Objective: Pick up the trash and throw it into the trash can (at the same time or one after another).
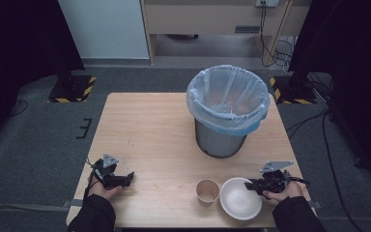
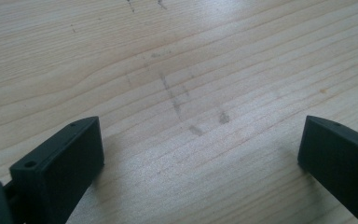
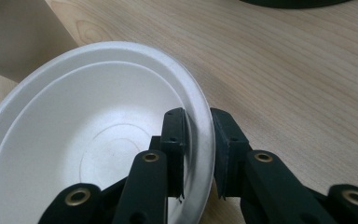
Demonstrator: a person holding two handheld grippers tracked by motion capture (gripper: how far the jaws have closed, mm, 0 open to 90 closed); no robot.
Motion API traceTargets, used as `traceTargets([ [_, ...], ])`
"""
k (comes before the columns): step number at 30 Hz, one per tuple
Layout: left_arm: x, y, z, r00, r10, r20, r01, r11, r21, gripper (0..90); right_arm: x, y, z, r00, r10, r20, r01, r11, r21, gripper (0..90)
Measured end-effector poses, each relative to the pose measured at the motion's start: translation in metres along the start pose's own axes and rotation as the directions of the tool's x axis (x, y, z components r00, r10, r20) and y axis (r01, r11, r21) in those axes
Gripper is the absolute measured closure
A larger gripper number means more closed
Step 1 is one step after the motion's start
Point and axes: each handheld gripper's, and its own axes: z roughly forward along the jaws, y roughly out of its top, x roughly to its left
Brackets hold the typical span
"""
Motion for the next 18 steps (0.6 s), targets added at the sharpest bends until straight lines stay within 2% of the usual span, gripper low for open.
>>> traceTargets([
  [4, 0.0, 0.0, 0.0, 1.0, 0.0, 0.0, 0.0, 1.0, 0.0, 0.0, 0.0, 0.002, -0.003, 1.0, 0.0, -0.003, 0.0, 1.0, -0.013, 79.3],
  [12, 0.0, 0.0, 0.0, 1.0, 0.0, 0.0, 0.0, 1.0, 0.0, 0.0, 0.002, 0.01, -0.02, 1.0, 0.002, 0.004, -0.001, 0.997, -0.083, 82.0],
  [17, 0.0, 0.0, 0.0, 1.0, 0.0, 0.0, 0.0, 1.0, 0.0, 0.0, 0.003, 0.016, -0.033, 0.9997, -0.004, 0.022, 0.007, 0.992, -0.125, 83.1],
  [18, 0.0, 0.0, 0.0, 1.0, 0.0, 0.0, 0.0, 1.0, 0.0, 0.0, 0.003, 0.018, -0.038, 0.9993, -0.01, 0.037, 0.015, 0.99, -0.143, 83.1],
])
